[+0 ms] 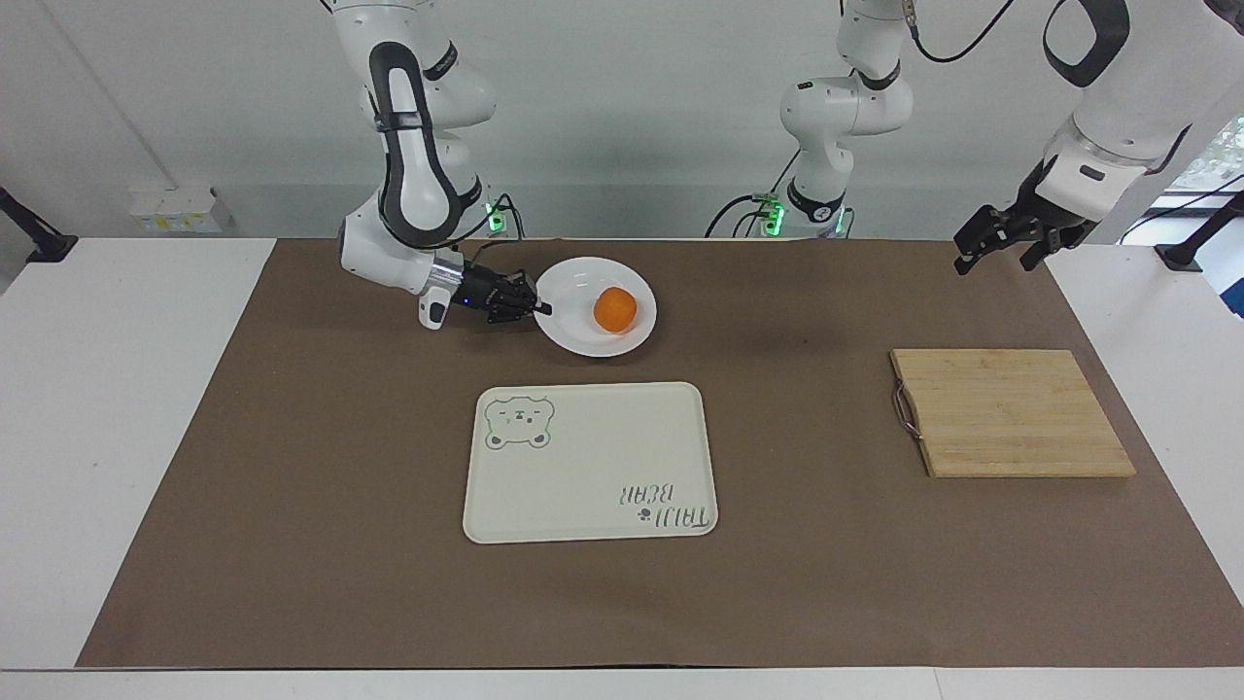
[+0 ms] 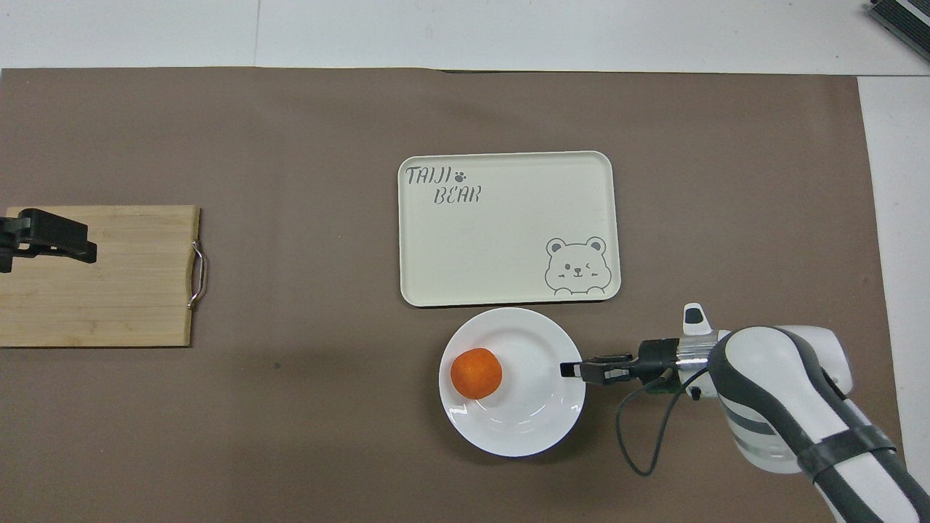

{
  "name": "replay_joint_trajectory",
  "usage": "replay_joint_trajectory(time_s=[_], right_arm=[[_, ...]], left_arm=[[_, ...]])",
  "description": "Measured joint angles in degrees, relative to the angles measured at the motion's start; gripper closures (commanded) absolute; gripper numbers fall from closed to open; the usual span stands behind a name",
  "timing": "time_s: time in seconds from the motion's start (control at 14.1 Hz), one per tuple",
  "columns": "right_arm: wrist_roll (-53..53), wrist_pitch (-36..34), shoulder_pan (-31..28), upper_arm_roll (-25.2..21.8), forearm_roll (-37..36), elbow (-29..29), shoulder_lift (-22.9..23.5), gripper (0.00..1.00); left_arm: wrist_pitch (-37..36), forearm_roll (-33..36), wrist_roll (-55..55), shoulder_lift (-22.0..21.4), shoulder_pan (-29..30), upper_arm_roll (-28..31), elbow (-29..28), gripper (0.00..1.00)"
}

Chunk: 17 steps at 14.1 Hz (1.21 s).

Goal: Place orange and plate with both arms
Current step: 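Push the white plate onto the cream tray with the right gripper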

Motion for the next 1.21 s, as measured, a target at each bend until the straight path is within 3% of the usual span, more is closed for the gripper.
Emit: replay_joint_trajectory(time_s=[0.21,0.5,0.92,1.21], right_arm=[[7.3,-0.1,0.0,0.1,-1.3,6.6,2.9,1.00],[13.4,-1.2,-0.2,0.0,-2.5,18.6,10.8,1.00],[13.9,-1.3,-0.8,-0.2,-2.6,32.4,24.6,1.00],[13.9,-0.1,-0.2,-0.1,-2.6,35.4,28.1,1.00]], left_arm=[[0.0,0.0,0.0,0.0,0.0,0.0,0.0,0.00],[0.0,0.0,0.0,0.0,0.0,0.0,0.0,0.00],[0.0,0.0,0.0,0.0,0.0,0.0,0.0,0.00],[0.0,0.0,0.0,0.0,0.0,0.0,0.0,0.00]])
